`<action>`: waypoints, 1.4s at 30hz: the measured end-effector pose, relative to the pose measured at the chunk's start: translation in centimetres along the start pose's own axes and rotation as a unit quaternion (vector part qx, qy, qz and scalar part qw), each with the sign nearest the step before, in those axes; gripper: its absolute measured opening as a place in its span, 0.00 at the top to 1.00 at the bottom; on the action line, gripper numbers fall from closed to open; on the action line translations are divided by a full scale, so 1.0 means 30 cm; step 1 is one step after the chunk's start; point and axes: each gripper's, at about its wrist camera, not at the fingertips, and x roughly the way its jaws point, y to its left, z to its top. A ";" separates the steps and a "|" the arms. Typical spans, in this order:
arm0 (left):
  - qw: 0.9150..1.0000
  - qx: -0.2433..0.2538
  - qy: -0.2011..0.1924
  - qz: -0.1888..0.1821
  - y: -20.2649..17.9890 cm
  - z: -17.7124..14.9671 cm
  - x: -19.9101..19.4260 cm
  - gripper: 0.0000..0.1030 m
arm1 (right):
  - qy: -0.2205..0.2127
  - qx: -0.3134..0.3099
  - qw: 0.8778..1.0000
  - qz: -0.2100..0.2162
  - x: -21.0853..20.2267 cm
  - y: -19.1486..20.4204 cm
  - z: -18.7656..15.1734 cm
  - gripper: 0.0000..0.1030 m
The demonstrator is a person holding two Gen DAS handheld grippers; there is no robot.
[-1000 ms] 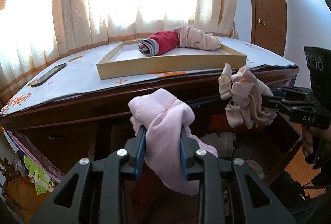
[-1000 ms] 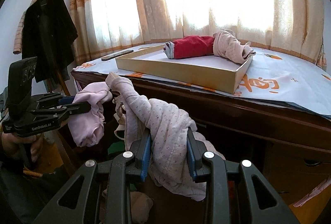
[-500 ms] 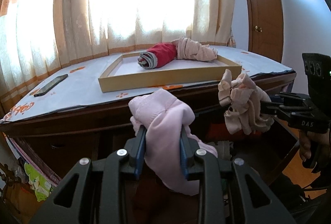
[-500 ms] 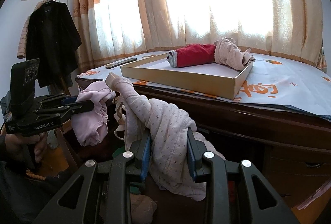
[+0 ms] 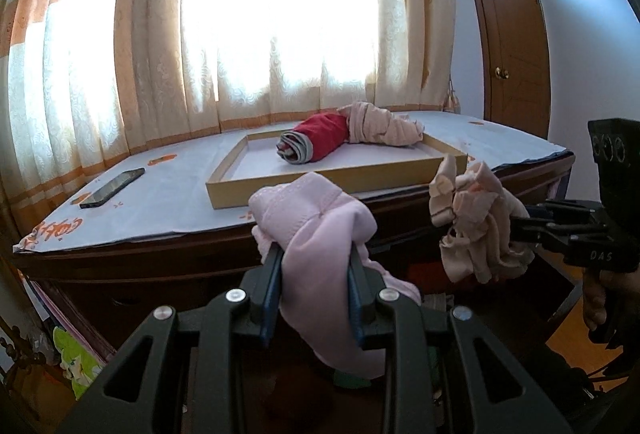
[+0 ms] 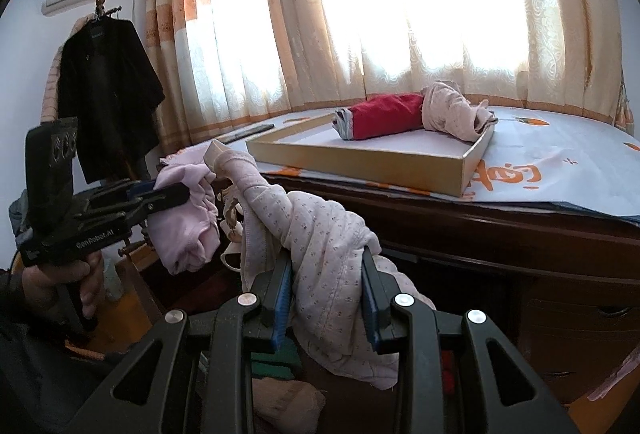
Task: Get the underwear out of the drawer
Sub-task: 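Carry both held garments over the cardboard tray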
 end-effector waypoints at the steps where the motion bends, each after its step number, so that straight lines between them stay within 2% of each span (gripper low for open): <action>1: 1.000 0.000 -0.001 0.000 0.000 0.003 -0.002 0.74 | -0.001 0.000 1.000 0.001 -0.002 0.003 0.004 0.69; 20: 1.000 -0.001 -0.017 -0.003 0.018 0.077 -0.019 0.74 | -0.016 0.011 1.000 0.006 -0.021 0.014 0.077 0.69; 28: 1.000 -0.008 0.005 0.013 0.049 0.096 0.007 0.74 | -0.019 0.009 1.000 0.003 -0.026 0.022 0.104 0.69; 42: 0.999 0.005 0.001 0.033 0.078 0.166 0.000 0.74 | -0.024 0.002 1.000 -0.001 -0.025 0.039 0.167 0.69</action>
